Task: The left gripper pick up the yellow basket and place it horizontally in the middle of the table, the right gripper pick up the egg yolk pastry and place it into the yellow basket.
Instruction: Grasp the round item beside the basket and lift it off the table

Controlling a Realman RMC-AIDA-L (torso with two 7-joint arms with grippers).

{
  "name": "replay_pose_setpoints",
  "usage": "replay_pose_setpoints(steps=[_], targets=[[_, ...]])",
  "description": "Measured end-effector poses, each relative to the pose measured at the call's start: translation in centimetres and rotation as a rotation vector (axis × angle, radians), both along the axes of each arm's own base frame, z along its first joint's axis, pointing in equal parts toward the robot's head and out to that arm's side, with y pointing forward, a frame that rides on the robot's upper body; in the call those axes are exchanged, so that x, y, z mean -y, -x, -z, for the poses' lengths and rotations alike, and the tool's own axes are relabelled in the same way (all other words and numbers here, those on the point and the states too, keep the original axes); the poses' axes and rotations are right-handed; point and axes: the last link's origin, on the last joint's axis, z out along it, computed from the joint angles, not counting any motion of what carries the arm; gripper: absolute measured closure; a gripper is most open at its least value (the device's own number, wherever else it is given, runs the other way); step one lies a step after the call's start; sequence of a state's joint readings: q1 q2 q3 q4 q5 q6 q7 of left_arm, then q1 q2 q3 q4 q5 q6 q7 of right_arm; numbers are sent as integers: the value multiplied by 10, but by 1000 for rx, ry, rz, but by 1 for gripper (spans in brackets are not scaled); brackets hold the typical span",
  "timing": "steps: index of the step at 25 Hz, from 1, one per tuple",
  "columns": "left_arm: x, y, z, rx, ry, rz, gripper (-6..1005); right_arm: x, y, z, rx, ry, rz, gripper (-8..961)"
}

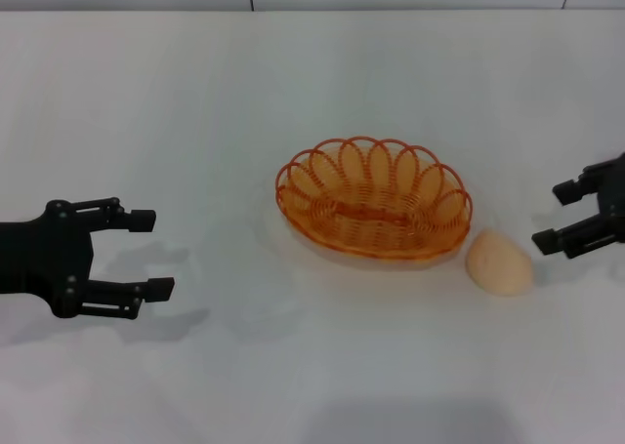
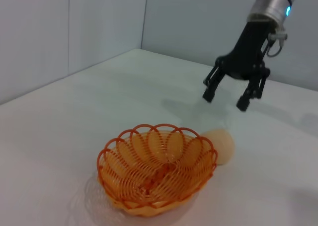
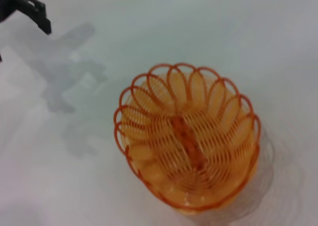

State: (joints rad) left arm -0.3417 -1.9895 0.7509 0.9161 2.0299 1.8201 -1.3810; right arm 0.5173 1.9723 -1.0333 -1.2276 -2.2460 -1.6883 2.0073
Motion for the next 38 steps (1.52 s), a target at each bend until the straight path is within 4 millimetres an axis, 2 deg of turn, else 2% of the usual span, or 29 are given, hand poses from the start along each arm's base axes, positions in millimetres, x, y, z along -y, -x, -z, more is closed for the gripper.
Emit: replay_pose_setpoints(steps=[12,25,31,36,38], targets=[[-1,-2,5,5,4,1,119,0,-8,39,57,48,36,134],[-1,-4,8,6,-4,23,119,-1,-8,50,46,52,23,208],[0,-4,9,8,0,26,119,0,-8,51,45,53,23,427],[2,-2,9,10,0,19,119,1,-9,51,47,57,23,662],[3,-1,9,11,1,17,119,1,-9,51,47,57,21,718]])
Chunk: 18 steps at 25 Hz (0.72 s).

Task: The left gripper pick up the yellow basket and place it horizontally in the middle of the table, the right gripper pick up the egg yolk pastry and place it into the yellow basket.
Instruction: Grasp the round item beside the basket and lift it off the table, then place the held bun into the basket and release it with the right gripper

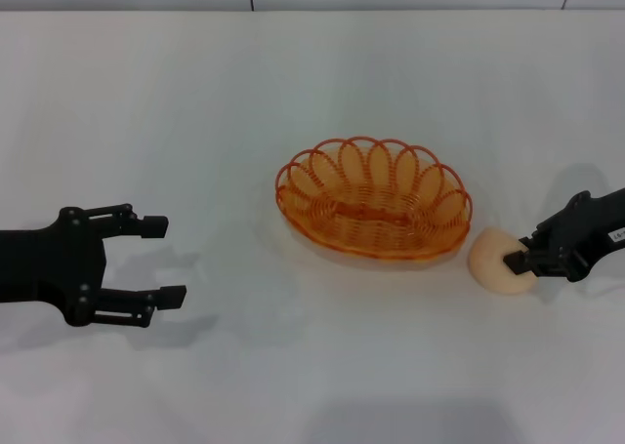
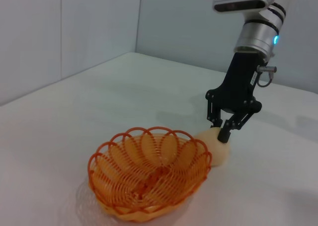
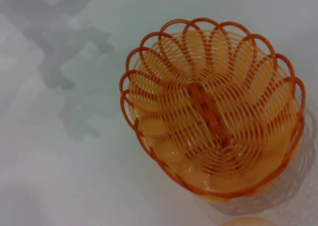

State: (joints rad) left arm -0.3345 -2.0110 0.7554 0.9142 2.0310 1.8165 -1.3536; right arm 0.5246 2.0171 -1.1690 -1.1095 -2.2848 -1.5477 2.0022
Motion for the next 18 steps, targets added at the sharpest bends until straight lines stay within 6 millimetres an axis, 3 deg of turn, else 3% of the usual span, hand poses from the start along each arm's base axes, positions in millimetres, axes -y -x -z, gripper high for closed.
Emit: replay_pose_setpoints(steps=[6,15,18], targets=[[2,2,0,0,2,-5,119,0,1,-4,0,0,-5,841],[3,2,0,-1,3,-6,119,-7,19,-52,-40,-70,-44,878],[3,3,0,-10,8,-9,119,-11,32,-56,-78,-80,-74,890]])
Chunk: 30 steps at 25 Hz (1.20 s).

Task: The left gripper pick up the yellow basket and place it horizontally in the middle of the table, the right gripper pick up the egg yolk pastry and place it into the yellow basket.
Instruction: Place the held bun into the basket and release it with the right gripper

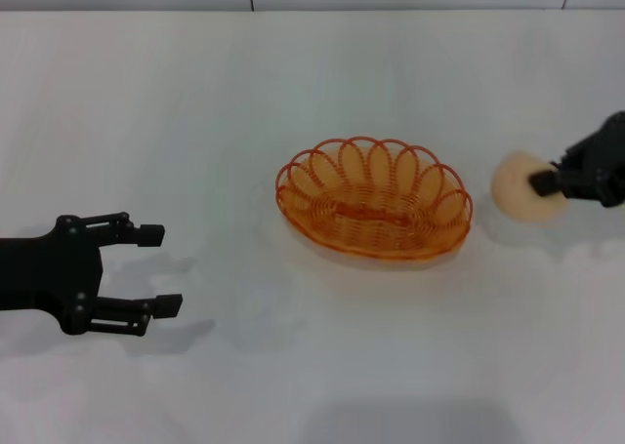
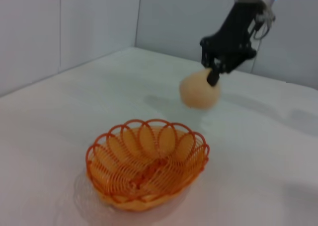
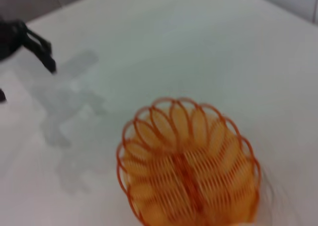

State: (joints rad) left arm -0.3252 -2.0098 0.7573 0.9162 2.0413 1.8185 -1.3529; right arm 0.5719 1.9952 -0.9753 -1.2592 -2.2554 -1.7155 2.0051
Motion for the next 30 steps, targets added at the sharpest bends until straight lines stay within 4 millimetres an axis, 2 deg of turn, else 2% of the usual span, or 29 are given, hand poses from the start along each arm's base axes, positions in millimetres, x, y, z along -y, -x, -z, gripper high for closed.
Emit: replay_pose_setpoints(steps=[2,7,12,20,30], targets=[[0,1,0,-8,5,-2,119,-2,9,6,-27,-1,-33,898],[-3,-2,1,-10,5,8,119,-5,29,34,-118,6,-120,911],[-4,-2,1,-11,6,9,119,-6,41,60,-195,-2,-169,914],[-5,-4,1,-9,5,15,119,-11,41,92,-226,-43,-184,917],[-8,-7,1,-5,-3,22,119,-10,39,110,-205,-47,-198,903]])
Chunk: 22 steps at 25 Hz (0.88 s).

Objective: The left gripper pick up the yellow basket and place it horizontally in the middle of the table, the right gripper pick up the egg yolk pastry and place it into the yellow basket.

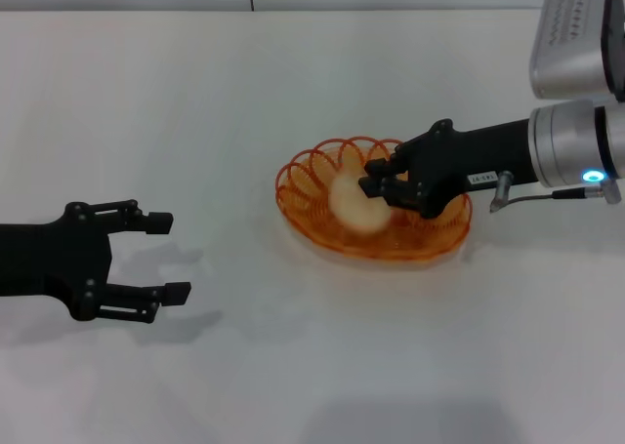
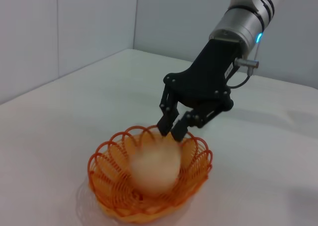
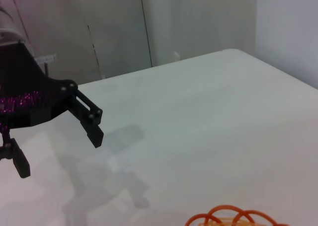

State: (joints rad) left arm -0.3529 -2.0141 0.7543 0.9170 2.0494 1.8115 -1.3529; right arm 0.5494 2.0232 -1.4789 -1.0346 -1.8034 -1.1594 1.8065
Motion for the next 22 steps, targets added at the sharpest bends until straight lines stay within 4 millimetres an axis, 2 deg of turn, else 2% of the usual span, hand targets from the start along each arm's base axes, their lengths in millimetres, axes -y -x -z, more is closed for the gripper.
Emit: replay_pose_setpoints(steps=[4,11,16,21,22], targets=[[0,-1,1,1,3,2,119,1,-1,2,6,4,-3,897],[0,-1,2,3,3,-1,119,5,-12,-3,8,-10,-6,591],[3,2,1,1,4,-9,119,12,-29,-29,-33,-22,0,378],[2,2,-1,0,3,-7,119,29,-62,-61,-104,-33,-15,190],[2,2,-1,1,3,-6,119,32,-67,-64,-116,-30,-18,176]])
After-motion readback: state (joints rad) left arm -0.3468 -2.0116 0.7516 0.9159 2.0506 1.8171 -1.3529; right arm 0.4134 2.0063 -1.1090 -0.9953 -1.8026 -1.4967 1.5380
